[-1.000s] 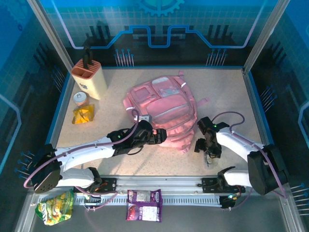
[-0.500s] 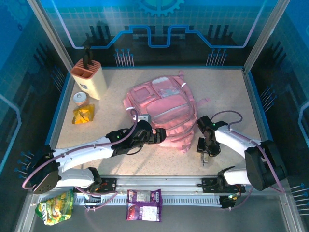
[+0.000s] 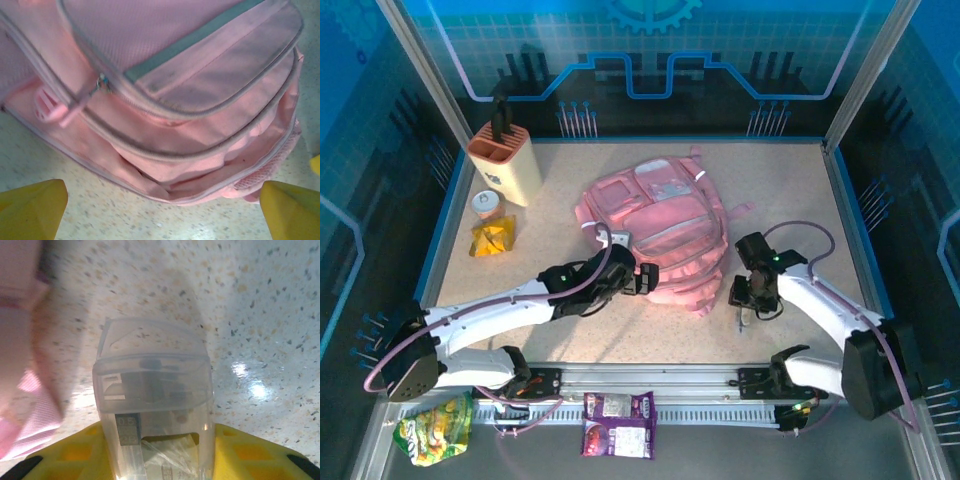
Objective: Pack the student bag
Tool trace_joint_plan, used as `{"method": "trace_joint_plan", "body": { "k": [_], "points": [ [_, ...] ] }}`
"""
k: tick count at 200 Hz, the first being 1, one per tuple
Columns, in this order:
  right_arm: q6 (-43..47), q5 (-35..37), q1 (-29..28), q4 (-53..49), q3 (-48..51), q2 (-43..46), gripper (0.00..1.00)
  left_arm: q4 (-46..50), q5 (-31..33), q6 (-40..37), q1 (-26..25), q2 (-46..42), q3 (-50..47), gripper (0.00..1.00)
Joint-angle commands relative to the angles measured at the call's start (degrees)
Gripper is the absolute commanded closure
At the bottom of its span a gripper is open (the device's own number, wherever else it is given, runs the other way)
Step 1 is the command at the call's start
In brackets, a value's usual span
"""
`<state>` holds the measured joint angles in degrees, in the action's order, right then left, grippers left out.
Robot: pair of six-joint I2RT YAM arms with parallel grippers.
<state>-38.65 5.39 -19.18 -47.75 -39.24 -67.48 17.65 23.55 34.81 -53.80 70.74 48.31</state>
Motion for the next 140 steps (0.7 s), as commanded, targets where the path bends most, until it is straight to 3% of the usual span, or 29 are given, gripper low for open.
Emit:
{"method": "trace_joint_plan", "body": {
  "k": [1,40,70,94,124,140],
  "points": [
    [1.6,-2.1,0.8,-3.8,-3.8,2.6,0.59,1.7,5.4,-15.0,0.2,0.1,3.5,0.01],
    [3.5,-2.7,0.8,-6.5,-8.7,3.8,0.59,-3.7,4.1,-32.0,0.1,5.4,6.0,0.01],
    [4.3,-3.4,1.0,-7.0,-10.8,3.9,0.59,-4.2,1.1,-39.4,0.2,11.6,10.7,0.01],
    [4.7,-4.4,1.0,-6.4,-13.1,3.9,0.59,-6.7,3.2,-43.5,0.2,16.1,12.4,0.01],
    [5.4,-4.6,1.1,-6.2,-14.6,3.6,0.59,-6.4,8.3,-47.0,0.7,21.6,16.7,0.12],
    [5.7,-5.2,1.3,-5.7,-14.9,3.5,0.59,-5.6,7.9,-47.5,2.0,23.1,18.7,0.20]
  ]
}}
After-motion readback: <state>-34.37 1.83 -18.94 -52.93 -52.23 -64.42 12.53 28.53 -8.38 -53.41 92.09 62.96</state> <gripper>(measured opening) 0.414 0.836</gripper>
